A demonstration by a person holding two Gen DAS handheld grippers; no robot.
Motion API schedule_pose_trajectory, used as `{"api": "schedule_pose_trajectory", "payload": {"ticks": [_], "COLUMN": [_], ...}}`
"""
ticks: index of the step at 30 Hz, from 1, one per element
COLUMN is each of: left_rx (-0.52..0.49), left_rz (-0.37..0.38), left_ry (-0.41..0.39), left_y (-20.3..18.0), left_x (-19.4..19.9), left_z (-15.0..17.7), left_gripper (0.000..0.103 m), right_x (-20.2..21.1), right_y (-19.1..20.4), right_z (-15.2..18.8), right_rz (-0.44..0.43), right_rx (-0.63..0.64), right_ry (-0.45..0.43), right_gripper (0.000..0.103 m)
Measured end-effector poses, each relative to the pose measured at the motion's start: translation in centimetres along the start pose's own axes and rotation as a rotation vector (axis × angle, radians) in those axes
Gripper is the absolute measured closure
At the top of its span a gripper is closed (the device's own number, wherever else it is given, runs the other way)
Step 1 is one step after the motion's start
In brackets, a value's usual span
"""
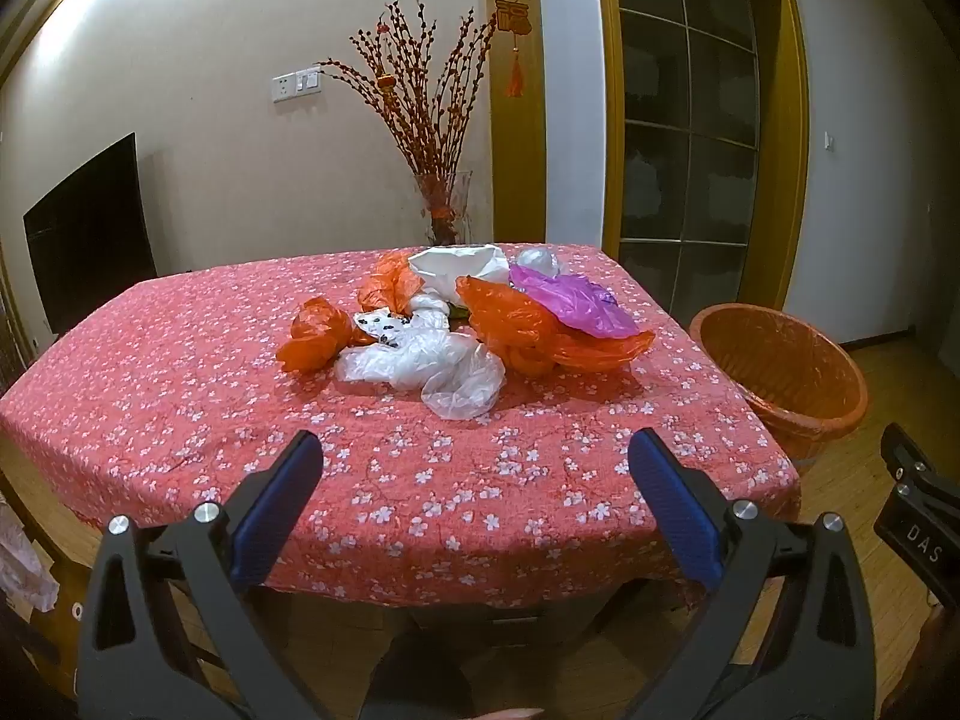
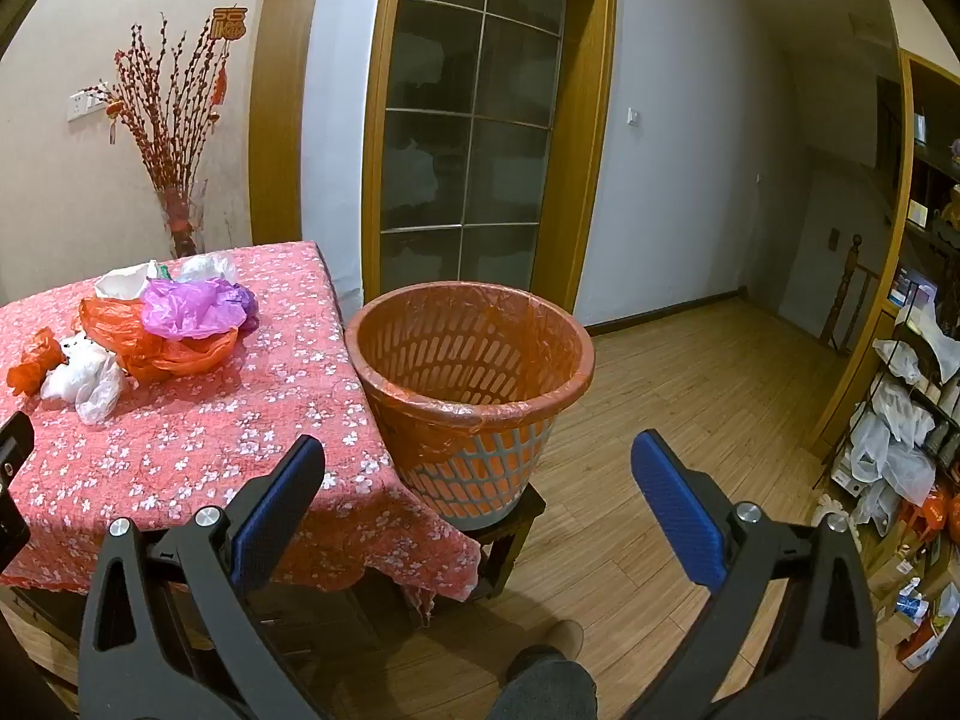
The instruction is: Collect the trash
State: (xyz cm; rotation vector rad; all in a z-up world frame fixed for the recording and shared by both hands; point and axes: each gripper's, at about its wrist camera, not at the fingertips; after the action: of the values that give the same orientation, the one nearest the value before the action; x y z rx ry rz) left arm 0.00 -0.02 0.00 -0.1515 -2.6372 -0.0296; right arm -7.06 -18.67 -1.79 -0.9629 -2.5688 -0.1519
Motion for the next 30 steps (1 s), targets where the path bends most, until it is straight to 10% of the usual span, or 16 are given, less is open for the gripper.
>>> {"api": "schedule_pose_trajectory", "payload": {"ticks": [30], "left_rx": [0.007], "left_rz": [0.007], "left_ry": [0.007], "left_y": [-0.05], "left_x": [-0.36], "left_z": [0.55], "left_gripper": [0.004], "right_x": [0.00], "right_y": [-0.04], "right_z": [-0.01], "right_rz": [0.000], "right_rx": [-0.001], "right_ry": [-0.002], "right_gripper": [0.002]}}
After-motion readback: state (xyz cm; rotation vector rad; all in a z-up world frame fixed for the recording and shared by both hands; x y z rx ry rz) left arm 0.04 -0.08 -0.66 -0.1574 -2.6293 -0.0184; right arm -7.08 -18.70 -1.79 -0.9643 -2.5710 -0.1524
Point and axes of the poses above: each gripper's, at about its wrist camera, not at the fingertips, and x roughly against the way its jaws point, y to its left, z to its underside, and after that the axes turned 6 degrees about z, right-handed
